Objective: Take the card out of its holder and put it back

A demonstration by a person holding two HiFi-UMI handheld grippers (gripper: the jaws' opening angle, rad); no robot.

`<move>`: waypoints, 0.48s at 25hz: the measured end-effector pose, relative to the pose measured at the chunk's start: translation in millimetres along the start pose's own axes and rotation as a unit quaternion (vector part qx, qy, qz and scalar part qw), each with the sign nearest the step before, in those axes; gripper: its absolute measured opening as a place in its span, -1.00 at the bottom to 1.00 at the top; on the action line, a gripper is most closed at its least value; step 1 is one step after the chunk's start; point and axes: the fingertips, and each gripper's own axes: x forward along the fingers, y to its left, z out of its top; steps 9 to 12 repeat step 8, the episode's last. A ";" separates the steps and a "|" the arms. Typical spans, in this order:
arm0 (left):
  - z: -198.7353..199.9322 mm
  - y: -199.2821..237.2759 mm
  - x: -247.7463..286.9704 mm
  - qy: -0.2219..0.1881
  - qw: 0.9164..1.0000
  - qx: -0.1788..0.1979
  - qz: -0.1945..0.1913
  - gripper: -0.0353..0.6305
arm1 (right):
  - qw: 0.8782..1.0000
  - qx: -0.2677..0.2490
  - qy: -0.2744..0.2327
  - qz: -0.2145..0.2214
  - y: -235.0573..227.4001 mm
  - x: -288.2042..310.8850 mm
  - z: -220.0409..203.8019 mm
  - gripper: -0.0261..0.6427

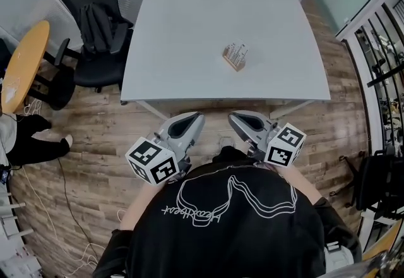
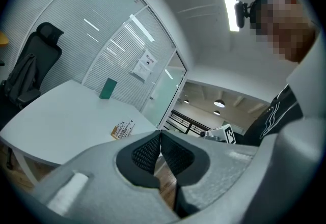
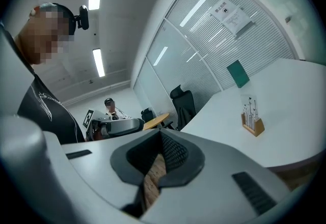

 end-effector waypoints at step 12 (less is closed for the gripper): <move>-2.0 3.8 -7.5 0.001 1.000 -0.001 0.003 -0.85 | 1.000 0.001 0.006 0.010 9.2 7.8 -5.6 -0.89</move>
